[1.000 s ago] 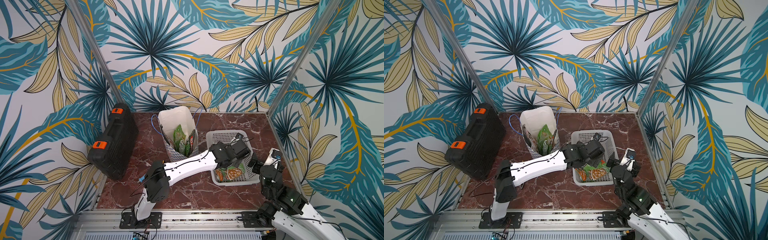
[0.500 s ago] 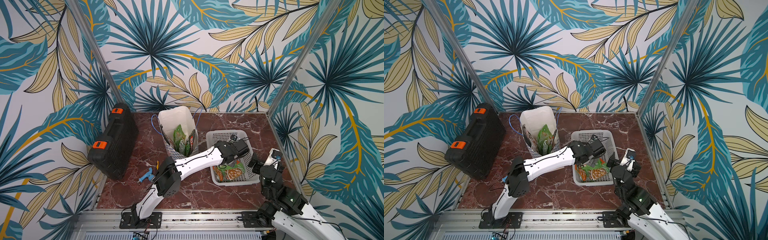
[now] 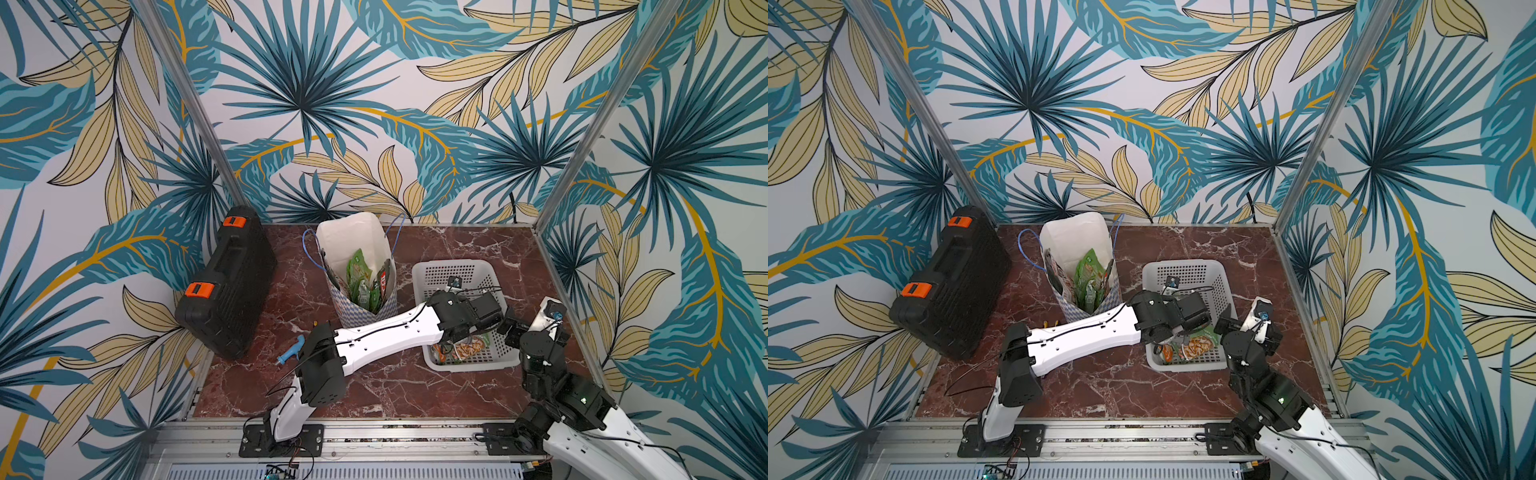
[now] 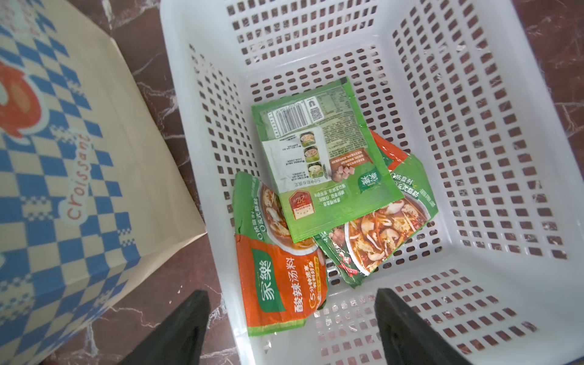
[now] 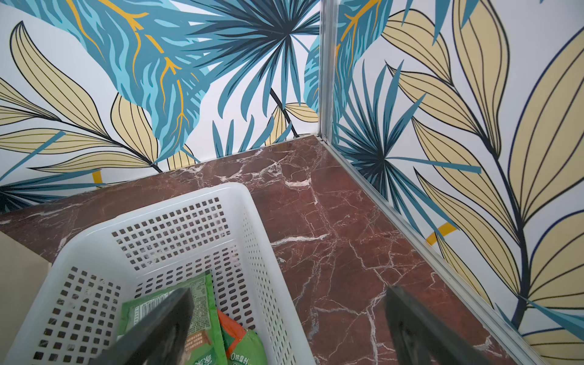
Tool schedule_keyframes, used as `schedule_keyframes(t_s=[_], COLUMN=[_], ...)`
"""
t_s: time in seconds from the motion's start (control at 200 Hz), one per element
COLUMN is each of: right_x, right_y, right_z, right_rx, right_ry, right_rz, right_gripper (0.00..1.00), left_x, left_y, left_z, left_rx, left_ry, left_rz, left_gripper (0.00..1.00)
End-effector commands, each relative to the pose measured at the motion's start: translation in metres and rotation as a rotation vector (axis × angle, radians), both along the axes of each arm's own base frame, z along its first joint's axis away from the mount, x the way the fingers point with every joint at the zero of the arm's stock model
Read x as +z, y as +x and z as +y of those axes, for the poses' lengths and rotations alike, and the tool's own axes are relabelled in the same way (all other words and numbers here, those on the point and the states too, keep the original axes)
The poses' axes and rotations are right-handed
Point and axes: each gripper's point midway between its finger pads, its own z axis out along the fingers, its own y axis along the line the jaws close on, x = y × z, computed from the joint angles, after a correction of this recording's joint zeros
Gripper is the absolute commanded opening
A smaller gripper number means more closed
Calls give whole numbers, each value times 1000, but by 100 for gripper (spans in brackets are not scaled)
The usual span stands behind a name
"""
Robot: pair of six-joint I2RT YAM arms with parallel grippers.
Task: Place the condiment packets inside the bag
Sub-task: Pick up the condiment packet from the storage box.
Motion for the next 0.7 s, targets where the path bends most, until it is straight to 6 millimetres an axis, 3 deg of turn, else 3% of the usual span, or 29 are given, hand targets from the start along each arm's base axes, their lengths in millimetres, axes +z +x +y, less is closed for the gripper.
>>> schedule_keyframes(t_s=[0.0, 0.24, 0.401, 0.626, 0.696], right_x=[-1, 1, 1, 2, 2], right_y=[-7, -10, -9, -10, -10], right_z=[-12, -14, -13, -14, -14], right_rx=[-52, -56, -50, -49, -48], right_ry=[3, 11, 12, 17, 17], right_rz=[-19, -30, -28, -33, -33], right_gripper=[100, 99, 99, 100, 100], left_x=[-10, -27, -35, -50, -53], left_y=[-14, -19, -19, -16, -14], left_z=[10, 13, 20, 12, 10], left_rx=[158, 263, 311, 308, 307], left_ry=[-51, -28, -1, 0, -1], left_rz=[85, 146, 144, 160, 161], left_gripper=[86, 72, 70, 50, 47])
